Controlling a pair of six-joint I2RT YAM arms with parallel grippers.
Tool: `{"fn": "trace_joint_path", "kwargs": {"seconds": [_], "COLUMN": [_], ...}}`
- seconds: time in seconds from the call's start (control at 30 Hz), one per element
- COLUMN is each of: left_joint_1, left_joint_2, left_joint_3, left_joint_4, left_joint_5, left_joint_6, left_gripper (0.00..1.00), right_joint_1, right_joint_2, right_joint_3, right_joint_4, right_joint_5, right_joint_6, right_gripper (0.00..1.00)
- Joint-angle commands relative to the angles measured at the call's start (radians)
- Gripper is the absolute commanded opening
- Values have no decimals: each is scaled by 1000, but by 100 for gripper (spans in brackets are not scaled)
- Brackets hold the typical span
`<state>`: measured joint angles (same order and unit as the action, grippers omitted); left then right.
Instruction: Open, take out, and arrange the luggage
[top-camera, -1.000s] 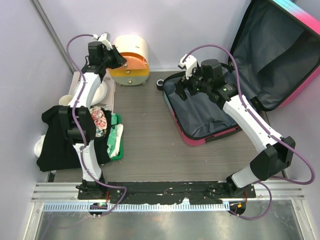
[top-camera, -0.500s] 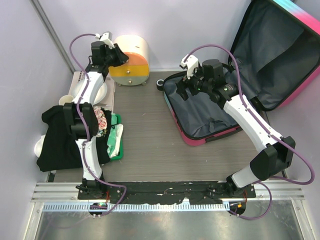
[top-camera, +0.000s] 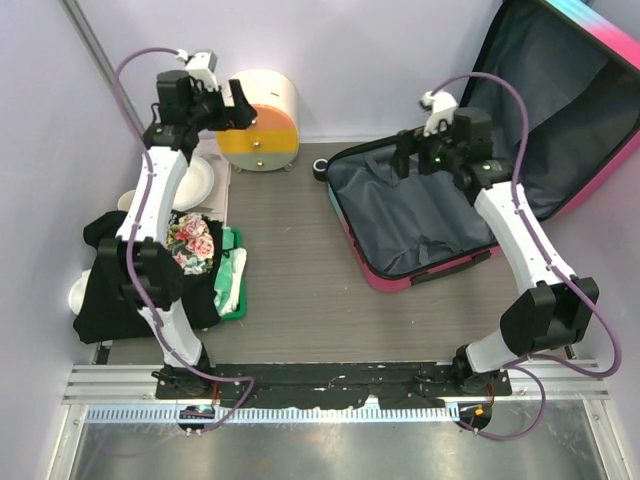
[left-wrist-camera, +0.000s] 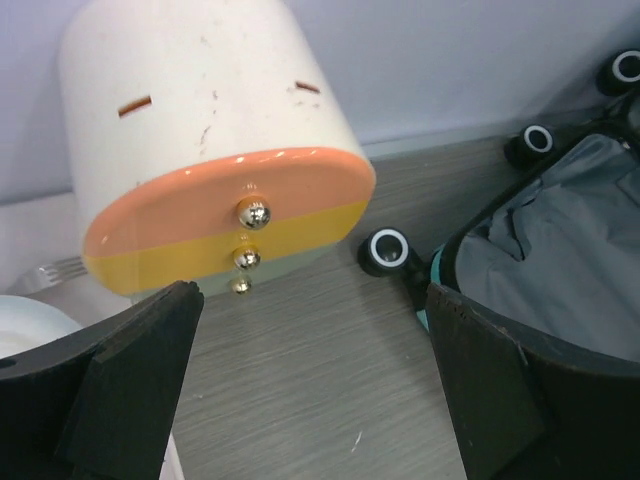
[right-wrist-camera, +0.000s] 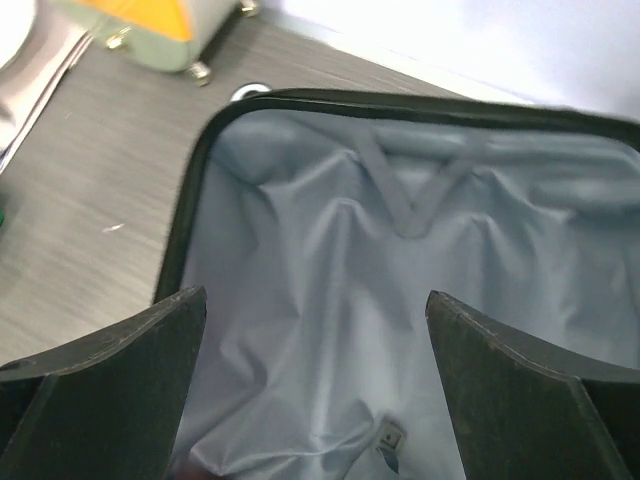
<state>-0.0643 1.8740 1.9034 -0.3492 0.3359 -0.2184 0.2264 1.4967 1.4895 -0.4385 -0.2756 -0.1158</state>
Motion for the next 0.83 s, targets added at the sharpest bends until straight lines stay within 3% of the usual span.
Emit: {"fn": "trace_joint_path", "kwargs": {"seconds": [0.0, 0.2, 0.27, 0.43, 0.57, 0.8], "left_joint_1": [-5, -69, -100, -127, -127, -146], "left_joint_2": [-119, -180, -258, -369, -375, -400], "left_joint_3": [100, 48, -112, -374, -423, -409], "left_joint_4": [-290, -594, -530, -453, -484, -493], "left_joint_5": [54, 33, -93, -190, -250, -299], "left_joint_6": [123, 267, 165, 169, 139, 100], "left_gripper": [100, 100, 99, 100, 100, 100], "right_joint_1": [-131, -213, -213, -211, -210, -211], "right_joint_2": [-53, -76, -91, -156, -214, -276], "right_joint_3": [25, -21, -61, -271, -399, -414], "right_joint_4": [44, -8, -23, -29, -9, -39], "right_joint_5": [-34, -22, -27, -46, -51, -80], "right_joint_6": [151, 157, 137, 120, 120, 122], "right_gripper": [98, 98, 98, 98, 98, 98]}}
